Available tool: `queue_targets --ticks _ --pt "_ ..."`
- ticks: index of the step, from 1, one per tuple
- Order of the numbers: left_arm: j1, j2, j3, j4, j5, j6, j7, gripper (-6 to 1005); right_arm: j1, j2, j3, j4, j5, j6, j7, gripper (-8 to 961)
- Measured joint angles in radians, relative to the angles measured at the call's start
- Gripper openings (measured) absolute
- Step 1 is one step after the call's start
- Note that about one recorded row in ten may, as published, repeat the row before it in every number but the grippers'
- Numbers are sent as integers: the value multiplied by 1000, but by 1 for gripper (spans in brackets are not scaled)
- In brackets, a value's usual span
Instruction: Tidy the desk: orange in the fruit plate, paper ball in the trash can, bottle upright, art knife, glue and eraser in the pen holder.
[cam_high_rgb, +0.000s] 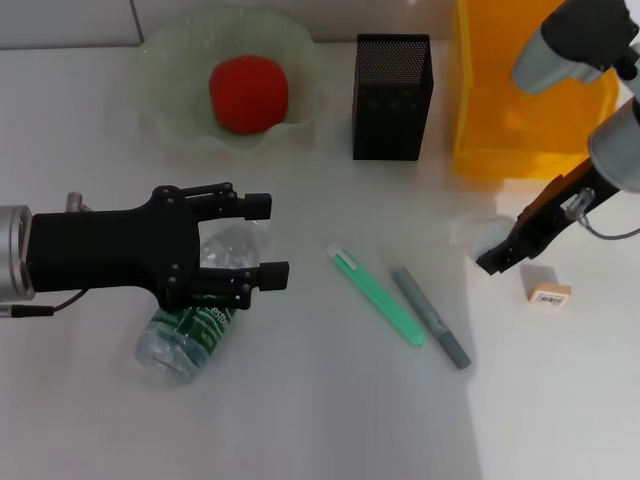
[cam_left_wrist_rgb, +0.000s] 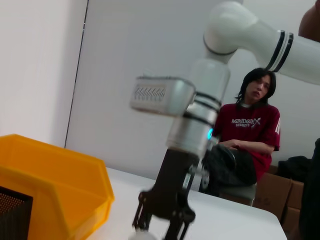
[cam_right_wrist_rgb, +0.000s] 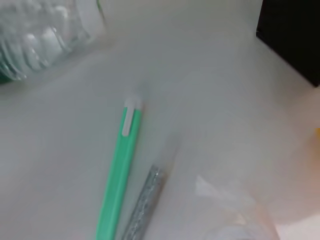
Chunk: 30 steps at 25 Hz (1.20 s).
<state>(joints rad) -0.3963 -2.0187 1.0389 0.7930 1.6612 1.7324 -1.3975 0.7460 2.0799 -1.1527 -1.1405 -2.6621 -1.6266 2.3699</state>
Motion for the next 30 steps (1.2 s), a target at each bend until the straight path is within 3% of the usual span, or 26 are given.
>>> queue_targets --ticks 2,5,9,13,15,19,24,25,28,30 --pt "1 0 -1 0 0 0 0 826 -12 0 18 -76 2 -35 17 564" --pt "2 0 0 0 0 0 -5 826 -68 -1 137 -382 48 -107 66 533" --pt "2 0 -1 0 0 0 -7 826 -111 -3 220 -493 111 -43 68 532" --pt "2 -1 0 0 0 -1 -9 825 -172 -3 222 -438 169 178 22 531" --pt "2 -1 -1 0 0 -2 -10 825 -171 -4 226 -388 197 212 -7 531" --pt "0 -1 0 0 0 -2 -15 825 -168 -5 230 -344 228 239 -32 619" --pt "-10 12 0 19 0 -20 -134 825 -208 0 230 -383 251 249 -35 729" --pt "-14 22 0 49 3 -27 -201 825 -264 -1 232 -427 321 242 -47 752" --pt "-19 29 -1 95 14 -32 -276 826 -322 -2 243 -461 423 219 -81 822" --pt "-39 29 -8 253 100 -54 -472 826 -419 -1 308 -467 644 98 -215 844"
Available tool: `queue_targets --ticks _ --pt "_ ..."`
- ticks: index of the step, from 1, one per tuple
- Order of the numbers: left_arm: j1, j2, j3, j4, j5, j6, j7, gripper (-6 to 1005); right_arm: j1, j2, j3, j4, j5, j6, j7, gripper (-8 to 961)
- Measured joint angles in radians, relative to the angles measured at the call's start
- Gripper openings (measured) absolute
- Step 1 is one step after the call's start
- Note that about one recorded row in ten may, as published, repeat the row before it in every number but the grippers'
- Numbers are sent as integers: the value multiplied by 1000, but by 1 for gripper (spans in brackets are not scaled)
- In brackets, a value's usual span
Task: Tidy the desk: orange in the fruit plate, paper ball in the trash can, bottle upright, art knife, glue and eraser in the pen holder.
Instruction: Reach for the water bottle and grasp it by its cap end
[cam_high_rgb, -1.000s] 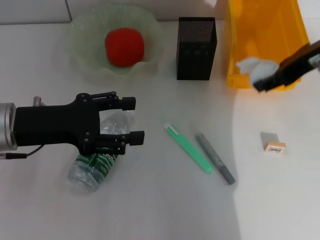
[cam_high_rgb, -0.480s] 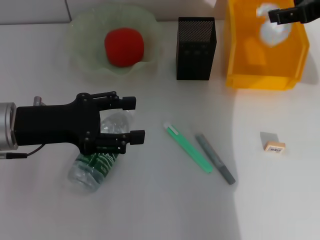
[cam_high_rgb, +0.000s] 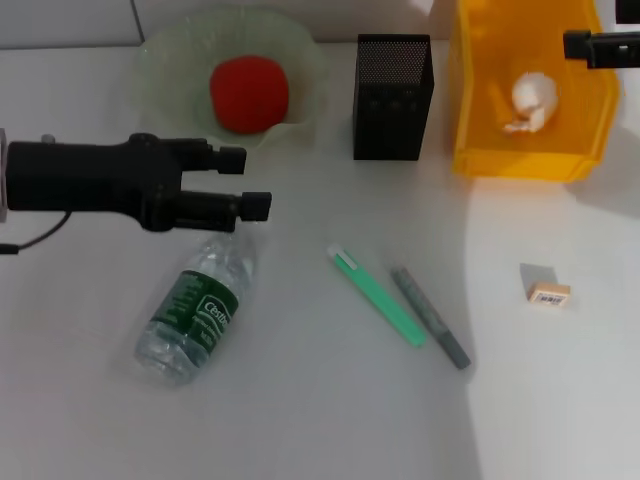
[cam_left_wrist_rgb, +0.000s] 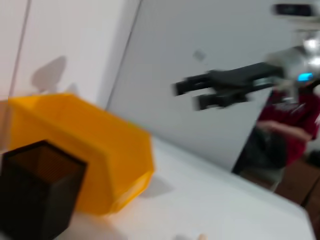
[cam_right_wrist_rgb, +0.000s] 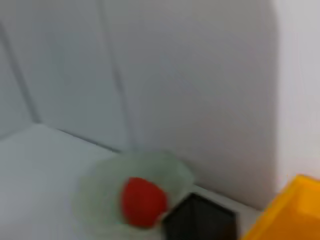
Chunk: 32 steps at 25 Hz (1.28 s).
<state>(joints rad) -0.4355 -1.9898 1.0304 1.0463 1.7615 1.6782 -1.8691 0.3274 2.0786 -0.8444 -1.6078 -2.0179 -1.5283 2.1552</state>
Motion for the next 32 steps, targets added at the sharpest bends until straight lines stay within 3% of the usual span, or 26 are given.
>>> queue_targets --ticks 4,6,7,8,9,11,14,15,18,20,25,32 --pt "-46 -29 -7 183 178 -41 -269 826 -67 1 63 87 165 -139 -139 840" --pt "-106 -61 -1 271 347 -63 -429 826 -109 -1 105 241 260 -243 -294 840" --pt "-173 -79 39 299 515 -80 -574 825 -121 -1 144 377 289 -319 -422 840" --pt "-173 -79 39 299 515 -80 -574 825 -121 -1 144 377 289 -319 -422 840" --pt "-203 -80 65 292 577 -87 -629 825 -122 -2 187 490 295 -377 -523 840" --pt "-257 -81 121 262 671 -100 -716 825 -121 -3 208 544 295 -397 -562 840" --pt "-286 -83 169 233 716 -121 -776 825 -119 -7 231 622 291 -416 -625 841" --pt "-306 -85 233 199 745 -160 -831 825 -120 -10 235 652 290 -419 -649 841" --pt "-312 -86 253 185 756 -175 -848 825 -124 -14 237 711 275 -420 -703 841" --pt "-327 -88 302 115 780 -252 -887 825 -120 -12 241 741 249 -410 -721 841" --pt "-347 -89 333 -11 781 -358 -890 826 -111 -13 235 778 239 -406 -741 841" --pt "-354 -89 338 -72 783 -412 -885 826 -87 -16 234 825 231 -413 -767 841"
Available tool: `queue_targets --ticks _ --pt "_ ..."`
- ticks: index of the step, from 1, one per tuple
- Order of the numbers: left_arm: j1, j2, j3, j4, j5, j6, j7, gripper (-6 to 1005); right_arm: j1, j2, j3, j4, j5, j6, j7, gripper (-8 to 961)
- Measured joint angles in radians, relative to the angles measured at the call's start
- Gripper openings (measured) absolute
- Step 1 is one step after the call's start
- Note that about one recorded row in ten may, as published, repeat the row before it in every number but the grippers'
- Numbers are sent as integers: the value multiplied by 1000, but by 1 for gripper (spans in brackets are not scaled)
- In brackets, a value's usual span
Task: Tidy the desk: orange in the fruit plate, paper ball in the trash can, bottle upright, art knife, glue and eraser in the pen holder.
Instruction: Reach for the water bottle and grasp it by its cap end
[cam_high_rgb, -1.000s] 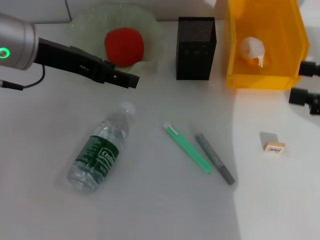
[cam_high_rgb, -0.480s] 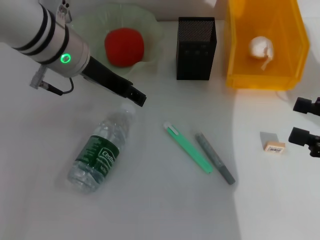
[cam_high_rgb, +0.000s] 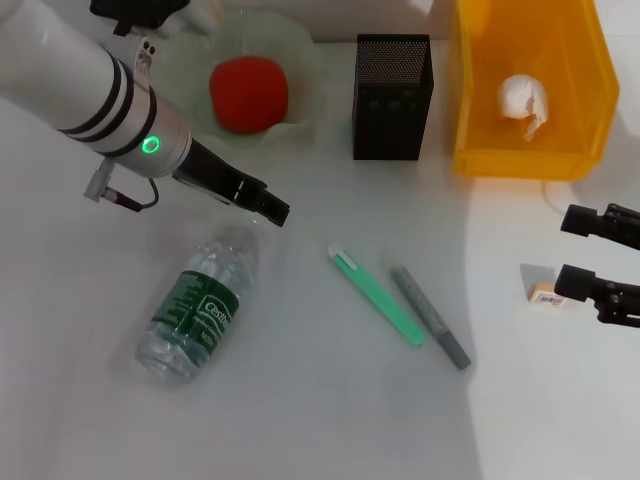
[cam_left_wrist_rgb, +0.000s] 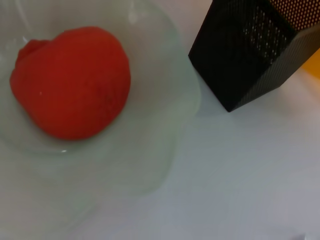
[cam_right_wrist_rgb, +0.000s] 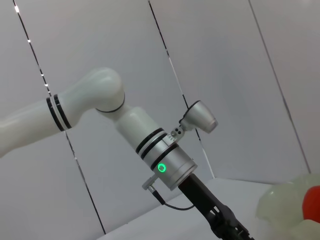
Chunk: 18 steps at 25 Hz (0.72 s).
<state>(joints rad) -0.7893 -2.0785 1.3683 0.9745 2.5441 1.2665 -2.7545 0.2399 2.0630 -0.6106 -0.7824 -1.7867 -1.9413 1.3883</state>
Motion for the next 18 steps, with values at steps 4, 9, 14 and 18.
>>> queue_targets --ticks 4,9,14,18 --pt "-7 0 24 -29 2 -10 1 826 23 -10 -5 39 -10 -7 -21 841" --pt "-10 0 37 -50 13 -15 1 808 53 -11 -1 79 -37 2 -35 841" --pt "-9 0 41 -51 23 -23 2 717 63 -13 2 94 -43 6 -37 841" --pt "-3 0 55 -45 24 -34 3 645 64 -15 5 100 -43 8 -38 841"
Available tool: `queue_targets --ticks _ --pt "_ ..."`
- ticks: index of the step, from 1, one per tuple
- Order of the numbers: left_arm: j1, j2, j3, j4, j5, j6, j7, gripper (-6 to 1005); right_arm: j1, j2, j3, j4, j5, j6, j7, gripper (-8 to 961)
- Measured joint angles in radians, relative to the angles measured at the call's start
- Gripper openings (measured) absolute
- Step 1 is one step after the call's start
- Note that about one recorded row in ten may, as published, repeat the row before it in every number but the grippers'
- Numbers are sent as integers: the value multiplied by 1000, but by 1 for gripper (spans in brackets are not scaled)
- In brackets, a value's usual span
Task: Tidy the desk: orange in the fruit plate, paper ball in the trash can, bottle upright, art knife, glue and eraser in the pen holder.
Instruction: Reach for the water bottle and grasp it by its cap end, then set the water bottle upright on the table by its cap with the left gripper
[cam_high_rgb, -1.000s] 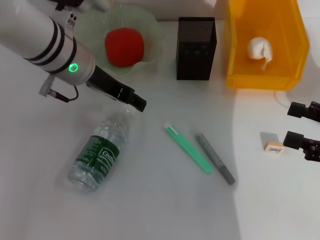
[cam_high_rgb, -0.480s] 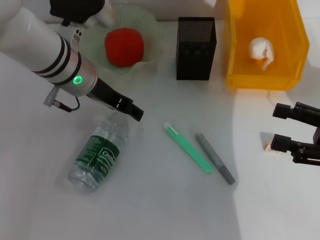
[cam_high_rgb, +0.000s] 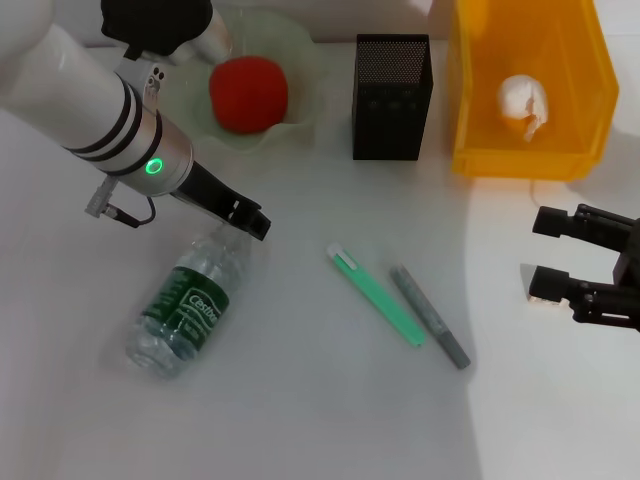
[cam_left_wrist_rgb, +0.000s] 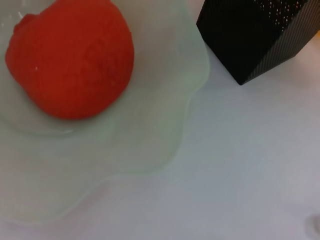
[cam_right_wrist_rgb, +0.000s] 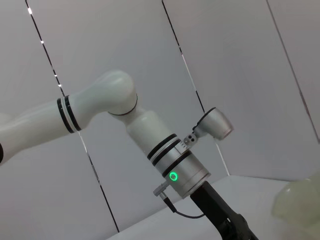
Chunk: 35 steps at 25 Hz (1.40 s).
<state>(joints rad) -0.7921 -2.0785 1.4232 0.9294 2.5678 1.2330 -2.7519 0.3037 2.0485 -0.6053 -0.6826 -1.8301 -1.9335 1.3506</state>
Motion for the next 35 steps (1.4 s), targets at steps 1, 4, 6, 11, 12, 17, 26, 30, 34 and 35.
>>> queue_targets --ticks 1,4,6,11,12,17,26,30,34,35 --pt "3 0 5 3 0 -3 1 606 0 0 0 0 0 0 0 841" --pt "10 0 7 7 1 -3 16 490 0 -2 1 6 0 1 0 841" --pt "23 1 8 33 -1 1 34 451 0 -4 2 11 0 1 0 841" --pt "126 5 5 235 -73 26 123 448 0 -5 4 14 6 1 3 840" --pt "158 6 0 279 -110 27 162 448 0 -5 4 17 7 1 3 840" --pt "311 9 -61 442 -320 18 358 446 1 -5 6 29 8 2 5 840" --pt "471 8 -163 366 -709 -45 769 442 23 0 9 37 10 15 31 840" --pt "529 7 -171 244 -979 -89 1058 440 37 2 23 38 11 23 49 840" --pt "536 7 -171 144 -1122 -82 1219 439 39 3 36 43 11 24 49 840" --pt "535 7 -171 102 -1169 -76 1277 439 41 3 39 48 11 24 49 840"
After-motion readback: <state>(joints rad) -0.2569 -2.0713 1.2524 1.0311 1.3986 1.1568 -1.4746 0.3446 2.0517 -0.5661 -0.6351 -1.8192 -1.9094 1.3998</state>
